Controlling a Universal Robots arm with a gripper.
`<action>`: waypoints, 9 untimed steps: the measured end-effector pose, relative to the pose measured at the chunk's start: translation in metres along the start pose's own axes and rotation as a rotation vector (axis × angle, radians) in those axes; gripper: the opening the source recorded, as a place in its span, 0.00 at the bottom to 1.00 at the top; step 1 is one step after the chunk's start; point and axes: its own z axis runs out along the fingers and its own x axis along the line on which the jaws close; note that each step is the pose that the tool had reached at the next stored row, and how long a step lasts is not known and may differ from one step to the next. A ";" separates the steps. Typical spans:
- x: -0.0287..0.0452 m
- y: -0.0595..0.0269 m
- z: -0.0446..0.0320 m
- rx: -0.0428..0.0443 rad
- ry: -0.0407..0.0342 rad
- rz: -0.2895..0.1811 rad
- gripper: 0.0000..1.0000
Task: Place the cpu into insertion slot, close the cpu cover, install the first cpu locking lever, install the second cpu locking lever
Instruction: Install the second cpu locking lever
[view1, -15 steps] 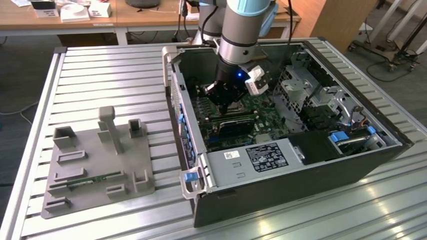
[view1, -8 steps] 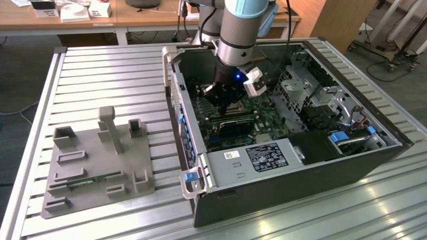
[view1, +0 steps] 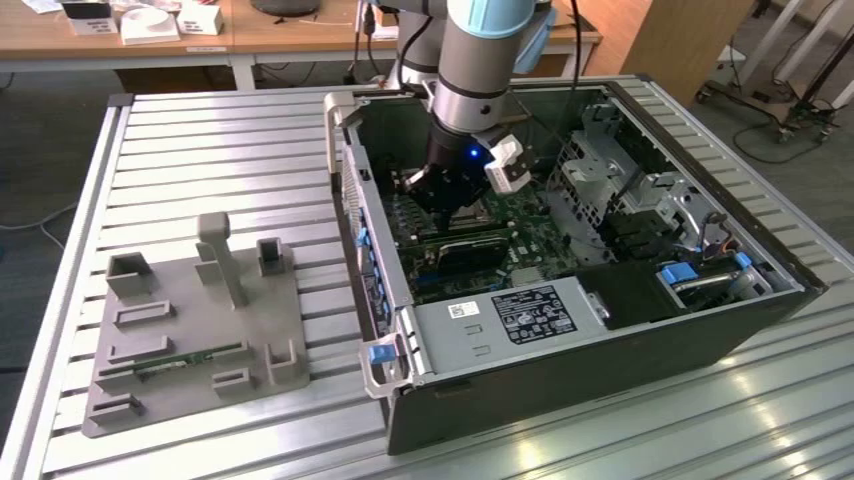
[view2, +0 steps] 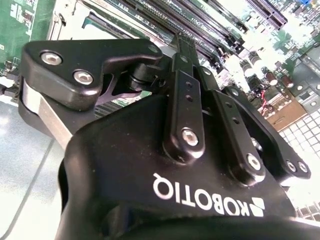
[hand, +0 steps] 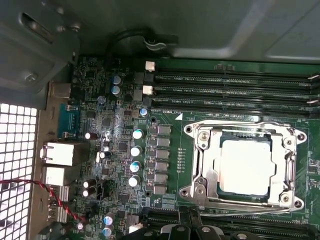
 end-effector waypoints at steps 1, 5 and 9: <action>0.0001 0.0002 0.0008 -0.0007 0.0000 0.000 0.11; 0.0000 0.0019 0.0022 -0.0037 -0.0001 -0.002 0.11; -0.0002 0.0048 0.0033 -0.0070 -0.0004 -0.005 0.11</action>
